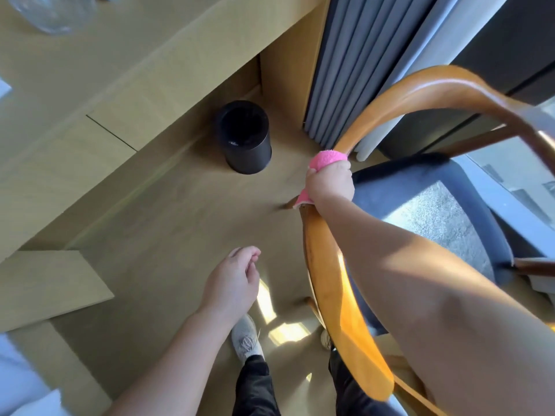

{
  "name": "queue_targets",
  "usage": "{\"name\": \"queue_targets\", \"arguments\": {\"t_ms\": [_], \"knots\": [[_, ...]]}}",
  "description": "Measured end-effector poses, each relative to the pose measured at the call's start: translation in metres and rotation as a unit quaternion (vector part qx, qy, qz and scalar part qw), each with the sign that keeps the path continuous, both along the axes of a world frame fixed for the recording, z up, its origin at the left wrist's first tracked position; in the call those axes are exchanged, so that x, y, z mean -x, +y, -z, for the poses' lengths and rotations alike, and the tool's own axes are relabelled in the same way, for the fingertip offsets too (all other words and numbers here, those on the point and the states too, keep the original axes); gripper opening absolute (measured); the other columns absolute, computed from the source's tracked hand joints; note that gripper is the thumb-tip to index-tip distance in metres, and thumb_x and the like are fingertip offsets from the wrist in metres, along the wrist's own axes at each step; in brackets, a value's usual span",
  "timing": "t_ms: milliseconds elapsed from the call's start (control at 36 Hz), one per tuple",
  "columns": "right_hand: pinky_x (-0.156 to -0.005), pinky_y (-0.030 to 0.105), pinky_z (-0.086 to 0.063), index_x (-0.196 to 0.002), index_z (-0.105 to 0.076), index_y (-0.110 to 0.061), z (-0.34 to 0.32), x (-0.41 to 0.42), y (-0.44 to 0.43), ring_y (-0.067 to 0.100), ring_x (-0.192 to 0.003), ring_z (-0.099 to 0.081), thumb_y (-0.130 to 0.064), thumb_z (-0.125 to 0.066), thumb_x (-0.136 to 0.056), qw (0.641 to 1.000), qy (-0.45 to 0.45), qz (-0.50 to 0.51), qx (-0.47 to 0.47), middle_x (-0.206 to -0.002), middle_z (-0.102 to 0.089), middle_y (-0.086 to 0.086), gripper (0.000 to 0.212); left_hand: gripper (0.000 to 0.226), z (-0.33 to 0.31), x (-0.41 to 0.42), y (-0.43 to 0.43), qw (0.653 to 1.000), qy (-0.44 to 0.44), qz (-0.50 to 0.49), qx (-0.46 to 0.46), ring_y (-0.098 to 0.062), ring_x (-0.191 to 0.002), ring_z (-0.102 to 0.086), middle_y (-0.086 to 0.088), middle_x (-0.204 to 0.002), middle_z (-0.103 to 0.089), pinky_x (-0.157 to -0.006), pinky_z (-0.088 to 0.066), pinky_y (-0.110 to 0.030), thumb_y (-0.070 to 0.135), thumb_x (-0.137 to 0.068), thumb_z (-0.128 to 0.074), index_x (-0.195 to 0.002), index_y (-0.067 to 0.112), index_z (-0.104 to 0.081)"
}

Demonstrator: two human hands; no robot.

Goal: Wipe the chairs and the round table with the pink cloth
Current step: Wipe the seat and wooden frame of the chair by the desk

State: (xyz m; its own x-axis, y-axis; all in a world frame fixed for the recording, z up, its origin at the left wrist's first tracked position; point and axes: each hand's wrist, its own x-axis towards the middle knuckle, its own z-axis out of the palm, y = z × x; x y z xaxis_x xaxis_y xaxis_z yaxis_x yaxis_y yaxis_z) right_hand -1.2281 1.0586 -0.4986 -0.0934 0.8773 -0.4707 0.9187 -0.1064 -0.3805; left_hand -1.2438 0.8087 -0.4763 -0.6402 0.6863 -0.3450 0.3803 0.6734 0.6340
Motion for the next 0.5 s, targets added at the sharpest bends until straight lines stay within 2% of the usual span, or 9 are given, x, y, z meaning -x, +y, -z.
{"name": "queue_targets", "arguments": {"t_ms": [83, 194, 250, 306, 361, 417, 472, 500], "knots": [[-0.089, 0.036, -0.046, -0.130, -0.034, -0.001, -0.001, -0.002, 0.004, 0.030, -0.115, -0.057, -0.046, -0.058, -0.091, 1.000, 0.008, -0.002, 0.024, -0.130, -0.050, 0.015, 0.064, 0.028, 0.000, 0.003, 0.008, 1.000, 0.008, 0.007, -0.005, -0.010, -0.087, -0.059, 0.008, -0.106, -0.062, -0.080, -0.050, -0.028, 0.005, -0.087, -0.053, -0.108, 0.020, -0.063], [-0.091, 0.042, -0.048, -0.139, -0.027, 0.001, -0.009, -0.016, 0.005, 0.033, -0.116, -0.054, -0.065, -0.051, -0.088, 0.997, 0.002, -0.076, 0.034, -0.136, -0.044, 0.016, 0.087, 0.028, -0.003, 0.000, 0.026, 1.000, 0.019, 0.020, -0.014, -0.014, -0.086, -0.060, 0.006, -0.108, -0.063, -0.077, -0.051, -0.030, 0.004, -0.085, -0.053, -0.107, 0.018, -0.063], [-0.092, 0.045, -0.045, -0.142, -0.027, 0.000, -0.015, -0.029, 0.009, 0.035, -0.118, -0.052, -0.067, -0.045, -0.090, 0.991, -0.018, -0.134, -0.017, -0.137, -0.044, 0.017, 0.086, 0.028, -0.005, -0.005, 0.038, 0.999, 0.027, 0.029, -0.021, -0.015, -0.087, -0.062, 0.006, -0.108, -0.063, -0.074, -0.050, -0.030, 0.004, -0.084, -0.053, -0.106, 0.018, -0.063], [-0.092, 0.046, -0.046, -0.139, -0.035, -0.004, -0.022, -0.046, 0.017, 0.038, -0.117, -0.051, -0.056, -0.044, -0.094, 0.971, -0.022, -0.215, -0.107, -0.134, -0.046, 0.017, 0.069, 0.028, -0.006, -0.010, 0.050, 0.999, 0.030, 0.034, -0.026, -0.017, -0.088, -0.062, 0.006, -0.109, -0.062, -0.074, -0.051, -0.031, 0.005, -0.085, -0.053, -0.107, 0.018, -0.063], [-0.084, 0.043, -0.047, -0.128, -0.049, -0.003, -0.029, -0.062, 0.030, 0.039, -0.112, -0.053, -0.027, -0.051, -0.094, 0.928, 0.056, -0.312, -0.195, -0.128, -0.052, 0.017, 0.042, 0.027, -0.006, -0.017, 0.062, 0.998, 0.034, 0.035, -0.042, -0.020, -0.088, -0.062, 0.004, -0.109, -0.062, -0.075, -0.051, -0.035, 0.005, -0.085, -0.053, -0.107, 0.016, -0.063], [-0.082, 0.044, -0.052, -0.118, -0.061, 0.001, -0.036, -0.071, 0.043, 0.039, -0.105, -0.060, 0.002, -0.054, -0.085, 0.852, 0.170, -0.433, -0.239, -0.119, -0.061, 0.019, 0.034, 0.024, -0.004, -0.025, 0.075, 0.996, 0.053, 0.036, -0.067, -0.023, -0.087, -0.060, 0.001, -0.105, -0.062, -0.074, -0.051, -0.037, 0.004, -0.083, -0.053, -0.102, 0.013, -0.064], [-0.082, 0.046, -0.055, -0.107, -0.068, 0.005, -0.038, -0.072, 0.053, 0.038, -0.097, -0.066, 0.014, -0.056, -0.078, 0.756, 0.234, -0.553, -0.260, -0.108, -0.067, 0.021, 0.032, 0.020, -0.002, -0.036, 0.089, 0.992, 0.082, 0.037, -0.088, -0.025, -0.085, -0.058, -0.002, -0.096, -0.063, -0.073, -0.049, -0.038, 0.006, -0.081, -0.052, -0.095, 0.012, -0.065], [-0.082, 0.047, -0.055, -0.104, -0.069, 0.007, -0.038, -0.069, 0.056, 0.038, -0.096, -0.066, 0.014, -0.057, -0.079, 0.721, 0.235, -0.600, -0.253, -0.105, -0.068, 0.022, 0.029, 0.020, 0.000, -0.041, 0.096, 0.990, 0.096, 0.038, -0.093, -0.026, -0.083, -0.057, -0.003, -0.092, -0.063, -0.072, -0.048, -0.038, 0.009, -0.080, -0.050, -0.092, 0.012, -0.066]]}}
